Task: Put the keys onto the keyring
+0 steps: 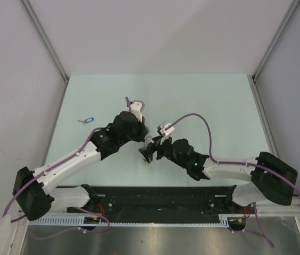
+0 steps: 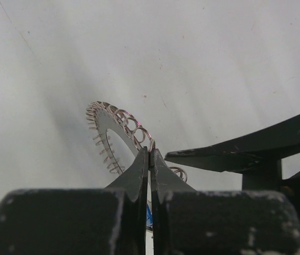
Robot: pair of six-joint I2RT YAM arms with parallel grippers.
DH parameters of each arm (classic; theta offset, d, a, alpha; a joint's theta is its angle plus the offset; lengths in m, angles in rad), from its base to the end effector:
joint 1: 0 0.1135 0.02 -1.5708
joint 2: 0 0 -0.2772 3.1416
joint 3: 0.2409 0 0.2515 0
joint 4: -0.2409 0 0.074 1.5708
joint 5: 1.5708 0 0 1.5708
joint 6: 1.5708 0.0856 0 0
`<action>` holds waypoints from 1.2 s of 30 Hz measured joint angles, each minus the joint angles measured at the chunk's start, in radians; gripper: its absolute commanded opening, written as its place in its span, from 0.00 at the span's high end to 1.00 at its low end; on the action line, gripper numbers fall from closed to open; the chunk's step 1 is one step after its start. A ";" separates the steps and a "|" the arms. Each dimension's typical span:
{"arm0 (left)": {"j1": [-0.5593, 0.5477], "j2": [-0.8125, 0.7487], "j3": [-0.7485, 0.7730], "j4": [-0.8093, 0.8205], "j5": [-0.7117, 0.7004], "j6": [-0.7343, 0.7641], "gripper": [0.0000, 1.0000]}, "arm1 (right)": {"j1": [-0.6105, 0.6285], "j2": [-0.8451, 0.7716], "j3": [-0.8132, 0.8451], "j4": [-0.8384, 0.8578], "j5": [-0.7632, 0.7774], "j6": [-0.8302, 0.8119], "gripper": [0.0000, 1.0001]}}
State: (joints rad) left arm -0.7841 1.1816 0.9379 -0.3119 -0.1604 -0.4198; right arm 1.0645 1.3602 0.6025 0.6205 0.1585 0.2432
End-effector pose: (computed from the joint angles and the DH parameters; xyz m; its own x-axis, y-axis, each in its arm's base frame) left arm 0.2228 -0.2029 0.2857 -0.5860 0.0162 -0.8102 0.3967 0.8776 -0.2693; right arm 0.1756 0.2888 0.2386 -0.2541 0.0322 -0.9666 -0.7486 0.6263 0.2176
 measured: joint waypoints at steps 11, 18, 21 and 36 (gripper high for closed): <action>-0.005 0.021 0.043 -0.067 -0.002 0.006 1.00 | -0.040 0.068 0.000 0.032 -0.009 -0.002 0.88; -0.008 0.029 0.118 -0.187 0.017 0.063 1.00 | -0.092 0.010 0.000 -0.047 -0.134 -0.053 1.00; -0.004 0.033 0.154 -0.240 0.054 0.089 1.00 | -0.114 -0.024 0.002 -0.089 -0.201 -0.089 1.00; 0.014 0.146 0.339 -0.480 0.190 0.167 1.00 | -0.113 -0.073 0.063 -0.290 -0.169 -0.135 1.00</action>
State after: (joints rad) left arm -0.7700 1.3273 1.2766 -0.7918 0.0296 -0.2531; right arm 0.9516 1.2869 0.6655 0.3309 -0.0101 0.1081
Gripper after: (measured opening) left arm 0.009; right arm 0.077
